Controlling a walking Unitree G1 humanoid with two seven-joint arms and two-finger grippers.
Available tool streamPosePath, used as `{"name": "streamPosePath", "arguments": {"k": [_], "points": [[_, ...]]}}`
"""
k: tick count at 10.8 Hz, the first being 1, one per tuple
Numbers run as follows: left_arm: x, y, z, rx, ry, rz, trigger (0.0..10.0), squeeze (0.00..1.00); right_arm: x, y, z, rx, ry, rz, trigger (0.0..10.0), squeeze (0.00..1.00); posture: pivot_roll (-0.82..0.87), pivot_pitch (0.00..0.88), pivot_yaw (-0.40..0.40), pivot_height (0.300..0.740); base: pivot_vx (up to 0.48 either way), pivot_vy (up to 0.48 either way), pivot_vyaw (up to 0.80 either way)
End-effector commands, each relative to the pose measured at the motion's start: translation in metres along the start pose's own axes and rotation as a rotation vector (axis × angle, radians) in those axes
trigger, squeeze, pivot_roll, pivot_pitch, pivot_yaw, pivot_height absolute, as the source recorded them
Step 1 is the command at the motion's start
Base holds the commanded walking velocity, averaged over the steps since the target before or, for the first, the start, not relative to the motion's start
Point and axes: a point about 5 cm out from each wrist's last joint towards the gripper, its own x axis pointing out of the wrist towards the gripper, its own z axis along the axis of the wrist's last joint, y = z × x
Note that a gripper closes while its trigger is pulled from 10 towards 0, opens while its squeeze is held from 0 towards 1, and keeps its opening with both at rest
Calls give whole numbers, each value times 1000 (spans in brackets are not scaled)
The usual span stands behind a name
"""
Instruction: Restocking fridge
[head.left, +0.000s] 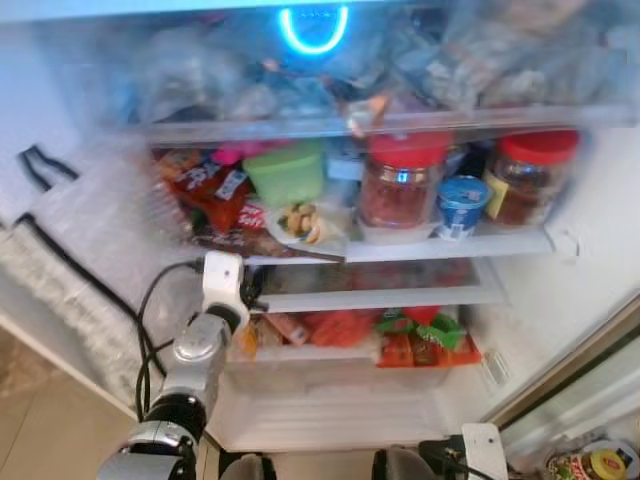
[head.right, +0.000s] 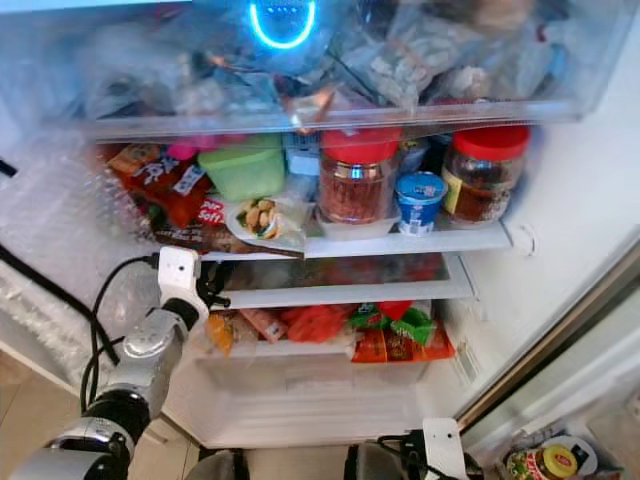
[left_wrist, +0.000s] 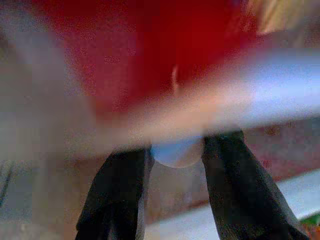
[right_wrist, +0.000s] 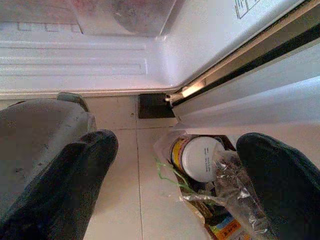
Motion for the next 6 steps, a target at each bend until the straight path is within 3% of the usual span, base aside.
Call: {"name": "streamPosePath", "arguments": {"k": [1,6], "points": [[-4,3,-6,6,14,18,10000,0,-1,-4,-5,7,16,-19,10000,0,-36,45,22,653,0,0,0],[-3,6,-18,27,117,57,10000,0,-1,-4,-5,8,17,-19,10000,0,-39,50,24,653,0,0,0]]}}
